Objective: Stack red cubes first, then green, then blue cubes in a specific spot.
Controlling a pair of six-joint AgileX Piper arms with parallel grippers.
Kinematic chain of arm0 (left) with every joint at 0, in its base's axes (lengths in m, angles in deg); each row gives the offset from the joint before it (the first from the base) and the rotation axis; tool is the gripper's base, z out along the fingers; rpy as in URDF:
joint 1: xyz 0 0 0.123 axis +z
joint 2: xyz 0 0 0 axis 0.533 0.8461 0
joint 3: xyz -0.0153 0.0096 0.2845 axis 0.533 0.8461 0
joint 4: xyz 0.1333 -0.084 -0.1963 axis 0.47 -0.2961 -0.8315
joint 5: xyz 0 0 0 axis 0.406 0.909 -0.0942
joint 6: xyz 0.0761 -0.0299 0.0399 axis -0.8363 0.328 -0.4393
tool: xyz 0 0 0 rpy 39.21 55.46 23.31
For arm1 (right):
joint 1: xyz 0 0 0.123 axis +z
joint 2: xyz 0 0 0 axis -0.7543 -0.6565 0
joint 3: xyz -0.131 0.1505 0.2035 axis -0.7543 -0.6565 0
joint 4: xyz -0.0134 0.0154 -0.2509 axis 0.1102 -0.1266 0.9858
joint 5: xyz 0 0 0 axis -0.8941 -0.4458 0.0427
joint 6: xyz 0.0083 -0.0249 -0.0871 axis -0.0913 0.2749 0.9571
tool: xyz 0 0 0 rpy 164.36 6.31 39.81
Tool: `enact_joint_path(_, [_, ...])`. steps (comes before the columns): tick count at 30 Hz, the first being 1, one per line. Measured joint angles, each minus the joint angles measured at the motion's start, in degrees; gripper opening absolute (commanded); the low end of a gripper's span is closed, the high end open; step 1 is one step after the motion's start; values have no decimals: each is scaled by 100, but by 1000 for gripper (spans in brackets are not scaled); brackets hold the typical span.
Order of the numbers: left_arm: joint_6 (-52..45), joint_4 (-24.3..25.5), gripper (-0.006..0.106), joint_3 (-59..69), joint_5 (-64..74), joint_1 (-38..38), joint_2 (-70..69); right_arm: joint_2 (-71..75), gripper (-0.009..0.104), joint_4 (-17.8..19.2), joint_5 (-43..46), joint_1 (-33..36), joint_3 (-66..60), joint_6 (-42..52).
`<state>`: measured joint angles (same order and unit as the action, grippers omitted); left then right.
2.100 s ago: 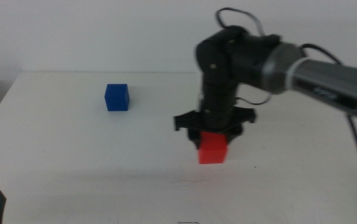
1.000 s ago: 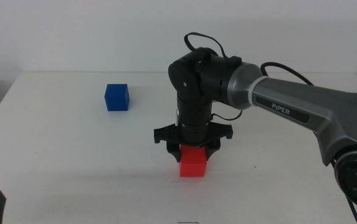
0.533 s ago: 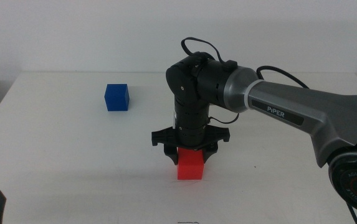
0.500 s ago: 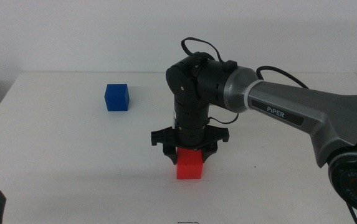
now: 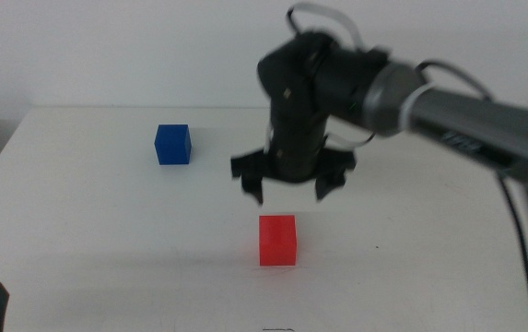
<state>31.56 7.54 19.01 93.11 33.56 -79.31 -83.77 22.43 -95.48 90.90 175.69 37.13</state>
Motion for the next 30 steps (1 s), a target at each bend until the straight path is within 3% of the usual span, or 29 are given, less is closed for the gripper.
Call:
enact_joint_path(3, [0,0,94,0,0,0,0,448,92,275,-51,-31,0,92])
enact_joint_path(9, [0,0,94,0,0,0,0,1531,92,298,-59,-539,-569,573])
enact_joint_path(15, [0,0,94,0,0,0,0,3143,92,312,-126,-1585,-1790,1071])
enact_joint_path(25, [0,0,94,0,0,0,0,5547,91,306,-219,-4051,-3491,2457])
enact_joint_path(30, [0,0,94,0,0,0,0,6012,91,-38,-265,-4682,-4103,3299])
